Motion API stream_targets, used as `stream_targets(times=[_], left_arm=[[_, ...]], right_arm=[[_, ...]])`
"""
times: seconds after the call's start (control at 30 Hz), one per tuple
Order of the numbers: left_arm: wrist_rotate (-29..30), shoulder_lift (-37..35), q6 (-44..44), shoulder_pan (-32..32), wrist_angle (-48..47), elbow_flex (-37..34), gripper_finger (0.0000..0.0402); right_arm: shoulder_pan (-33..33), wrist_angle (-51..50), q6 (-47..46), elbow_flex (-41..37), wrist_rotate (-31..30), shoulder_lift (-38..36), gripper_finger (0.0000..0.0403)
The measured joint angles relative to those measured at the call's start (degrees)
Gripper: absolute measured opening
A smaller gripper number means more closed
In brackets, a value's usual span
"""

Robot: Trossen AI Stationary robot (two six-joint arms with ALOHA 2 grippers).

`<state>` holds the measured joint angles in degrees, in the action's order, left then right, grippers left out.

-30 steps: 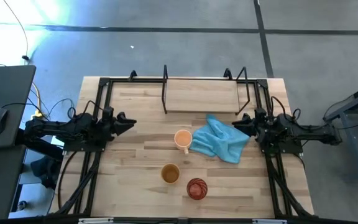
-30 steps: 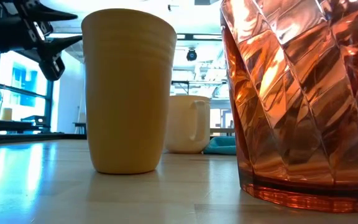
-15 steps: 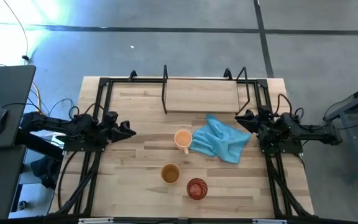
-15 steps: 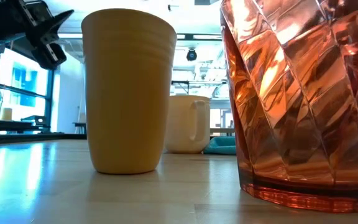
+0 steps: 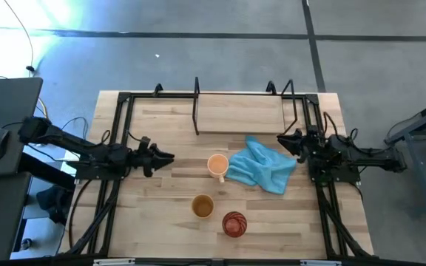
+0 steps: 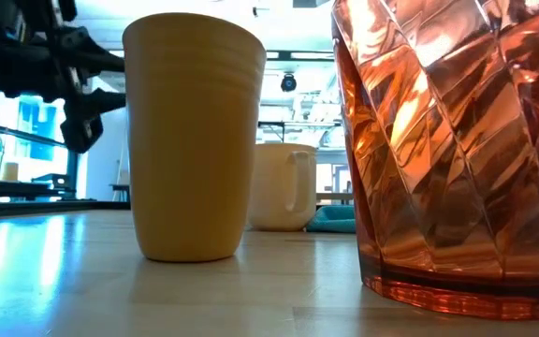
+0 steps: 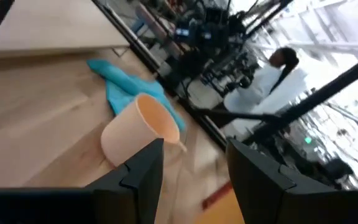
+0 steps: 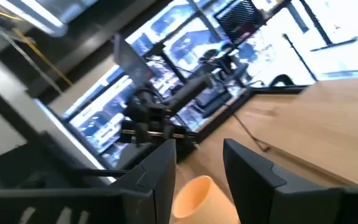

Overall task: Stack small to large cups/mugs on shelf
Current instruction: Put the yellow cup on the shelf

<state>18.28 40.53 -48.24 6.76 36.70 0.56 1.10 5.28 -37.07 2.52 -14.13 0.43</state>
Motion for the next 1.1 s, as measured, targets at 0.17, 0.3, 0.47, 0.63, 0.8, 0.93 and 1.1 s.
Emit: stream_targets(times=[0.17,0.3,0.47,0.63,0.8,0.93,1.1], left_arm=[[0.3,8.8,0.0,0.0,6.8,2.7,0.0163],[-3.3,17.1,2.5,0.0,6.8,9.5,0.0163],[-11.0,27.5,11.6,0.0,3.7,20.8,0.0163],[-20.6,30.8,17.5,0.0,-14.4,31.6,0.0163],[-28.6,30.5,18.5,0.0,-38.8,40.8,0.0163],[-32.0,30.5,18.5,0.0,-45.3,46.1,0.0163],[-32.4,31.3,11.7,0.0,-48.6,51.9,0.0163]], right_arm=[[0.0,-1.2,-0.4,0.0,-1.1,0.0,0.0126],[0.0,-0.9,-0.9,0.0,-1.1,0.0,0.0126],[0.0,-0.8,-1.5,0.1,-0.8,0.0,0.0126],[0.0,-0.8,-2.0,0.1,2.5,0.0,0.0126],[0.0,-0.8,-2.1,0.1,5.7,0.0,0.0126],[0.0,-1.5,-1.6,0.1,6.2,0.0,0.0126],[0.0,-4.2,-1.6,0.1,6.3,0.0,0.0126]])
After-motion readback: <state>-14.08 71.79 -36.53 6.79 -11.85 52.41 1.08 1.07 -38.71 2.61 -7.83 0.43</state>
